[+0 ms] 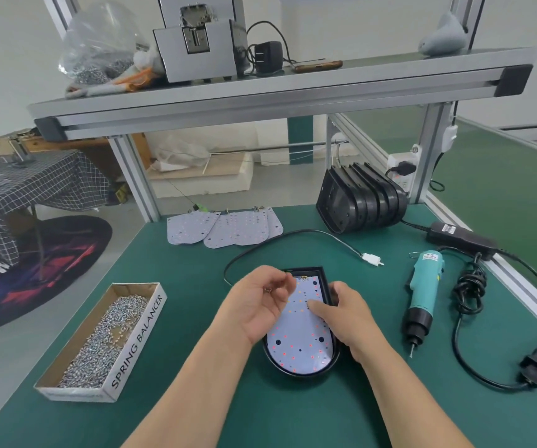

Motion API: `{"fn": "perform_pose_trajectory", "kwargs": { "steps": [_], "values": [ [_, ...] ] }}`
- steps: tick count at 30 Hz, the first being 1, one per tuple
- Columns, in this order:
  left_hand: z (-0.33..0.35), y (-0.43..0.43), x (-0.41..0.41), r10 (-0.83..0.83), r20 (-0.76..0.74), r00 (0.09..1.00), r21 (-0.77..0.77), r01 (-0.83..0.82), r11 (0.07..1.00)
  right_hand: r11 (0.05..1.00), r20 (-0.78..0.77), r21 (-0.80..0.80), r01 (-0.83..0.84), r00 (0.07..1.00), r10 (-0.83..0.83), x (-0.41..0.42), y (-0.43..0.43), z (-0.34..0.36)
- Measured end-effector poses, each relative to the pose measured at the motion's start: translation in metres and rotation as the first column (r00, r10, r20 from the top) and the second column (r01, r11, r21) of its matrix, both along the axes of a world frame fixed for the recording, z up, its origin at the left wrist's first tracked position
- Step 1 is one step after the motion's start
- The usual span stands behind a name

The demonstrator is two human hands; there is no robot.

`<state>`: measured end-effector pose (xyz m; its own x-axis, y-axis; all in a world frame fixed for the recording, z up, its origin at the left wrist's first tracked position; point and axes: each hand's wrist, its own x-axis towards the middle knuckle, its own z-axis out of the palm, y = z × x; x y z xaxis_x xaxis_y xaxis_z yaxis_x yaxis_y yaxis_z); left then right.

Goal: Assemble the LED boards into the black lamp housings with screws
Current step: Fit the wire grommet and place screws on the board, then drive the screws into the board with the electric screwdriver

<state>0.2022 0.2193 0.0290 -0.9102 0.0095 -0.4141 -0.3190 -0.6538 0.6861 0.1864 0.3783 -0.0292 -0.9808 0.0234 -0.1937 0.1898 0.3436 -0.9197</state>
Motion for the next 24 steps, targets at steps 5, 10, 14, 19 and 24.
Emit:
{"fn": "perform_pose_trajectory", "kwargs": {
  "steps": [5,10,14,19,24],
  "values": [
    [-0.027,0.022,-0.004,-0.132,-0.040,0.991,-0.547,0.089,0.833,0.996,-0.052,0.090,0.000,0.999,0.005,0.001,-0.001,0.002],
    [-0.039,0.029,-0.006,-0.144,-0.104,0.984,-0.715,0.027,0.698,0.967,-0.079,0.219,-0.130,0.985,0.151,0.004,0.012,0.008],
    [-0.040,0.033,-0.008,-0.100,-0.106,0.989,-0.688,0.000,0.726,0.866,-0.377,0.354,0.355,0.901,-0.215,-0.001,0.065,0.028],
    [-0.042,0.032,-0.009,-0.057,-0.080,0.995,-0.648,-0.008,0.762,0.646,0.005,0.739,0.190,0.958,-0.287,-0.015,0.110,0.026],
    [-0.039,0.030,-0.010,-0.063,-0.041,0.997,-0.572,0.028,0.819,0.880,0.028,0.306,0.363,0.921,-0.390,-0.024,0.116,0.021]
  ]
}}
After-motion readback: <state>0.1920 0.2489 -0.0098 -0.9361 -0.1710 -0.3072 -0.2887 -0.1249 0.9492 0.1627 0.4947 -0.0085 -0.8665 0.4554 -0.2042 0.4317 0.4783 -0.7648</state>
